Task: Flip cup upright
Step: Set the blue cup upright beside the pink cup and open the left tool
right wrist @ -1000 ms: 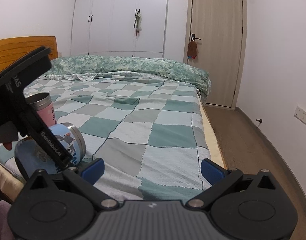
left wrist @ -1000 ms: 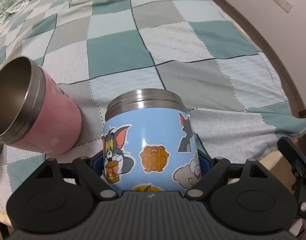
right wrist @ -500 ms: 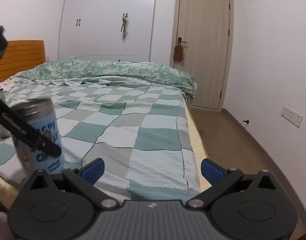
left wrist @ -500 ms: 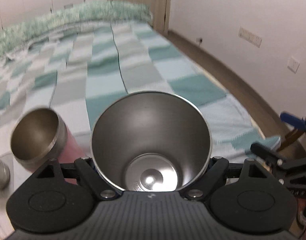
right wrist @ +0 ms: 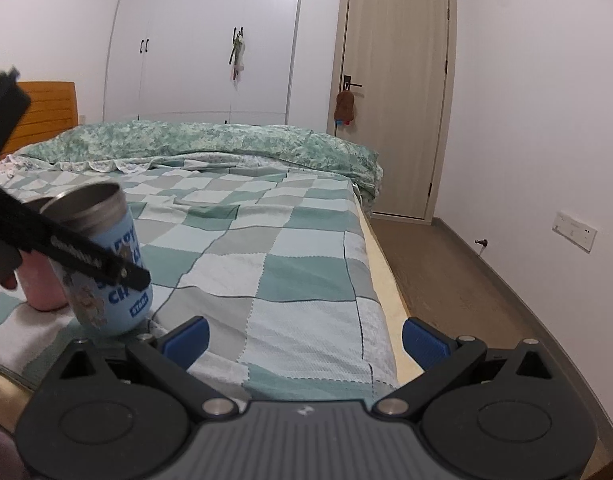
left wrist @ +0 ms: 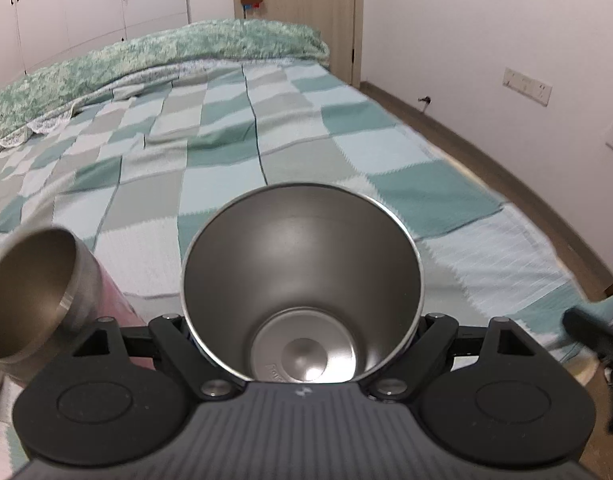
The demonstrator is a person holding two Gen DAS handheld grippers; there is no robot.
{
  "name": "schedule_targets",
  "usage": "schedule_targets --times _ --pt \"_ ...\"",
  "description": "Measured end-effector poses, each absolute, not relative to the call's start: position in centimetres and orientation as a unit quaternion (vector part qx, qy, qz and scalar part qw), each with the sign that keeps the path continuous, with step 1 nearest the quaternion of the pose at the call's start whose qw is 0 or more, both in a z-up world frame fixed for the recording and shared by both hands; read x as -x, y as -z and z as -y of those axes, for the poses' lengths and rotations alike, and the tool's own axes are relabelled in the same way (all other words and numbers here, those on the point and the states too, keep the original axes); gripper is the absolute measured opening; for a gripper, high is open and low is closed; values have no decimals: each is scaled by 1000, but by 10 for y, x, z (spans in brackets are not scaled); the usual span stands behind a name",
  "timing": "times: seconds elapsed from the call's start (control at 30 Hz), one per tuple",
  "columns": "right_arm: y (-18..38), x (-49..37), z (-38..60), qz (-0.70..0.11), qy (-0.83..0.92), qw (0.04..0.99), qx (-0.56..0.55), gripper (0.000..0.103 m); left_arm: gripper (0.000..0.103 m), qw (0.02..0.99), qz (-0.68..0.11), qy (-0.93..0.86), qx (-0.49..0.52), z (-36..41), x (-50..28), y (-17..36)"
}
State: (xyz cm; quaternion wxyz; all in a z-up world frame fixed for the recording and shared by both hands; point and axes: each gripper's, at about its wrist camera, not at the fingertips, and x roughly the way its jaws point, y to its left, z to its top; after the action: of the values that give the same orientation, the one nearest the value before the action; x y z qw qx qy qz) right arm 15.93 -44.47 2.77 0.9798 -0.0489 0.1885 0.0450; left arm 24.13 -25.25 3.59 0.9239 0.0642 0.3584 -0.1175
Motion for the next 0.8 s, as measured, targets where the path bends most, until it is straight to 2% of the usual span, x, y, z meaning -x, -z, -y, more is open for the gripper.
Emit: schedule_targets --times 0.17,0.23,0.47,0.8 --pt "-26 -161 445 -192 -40 979 50 103 88 930 -340 120 -68 254 -238 -37" --pt "-27 -158 445 -190 -37 980 50 103 103 934 -328 131 -62 251 -233 -45" --pt "-38 -135 433 -171 -39 984 43 103 103 949 -275 141 -61 233 -190 -74" --pt "-53 -80 367 -132 -71 988 27 103 103 974 -157 157 -49 152 -98 -104"
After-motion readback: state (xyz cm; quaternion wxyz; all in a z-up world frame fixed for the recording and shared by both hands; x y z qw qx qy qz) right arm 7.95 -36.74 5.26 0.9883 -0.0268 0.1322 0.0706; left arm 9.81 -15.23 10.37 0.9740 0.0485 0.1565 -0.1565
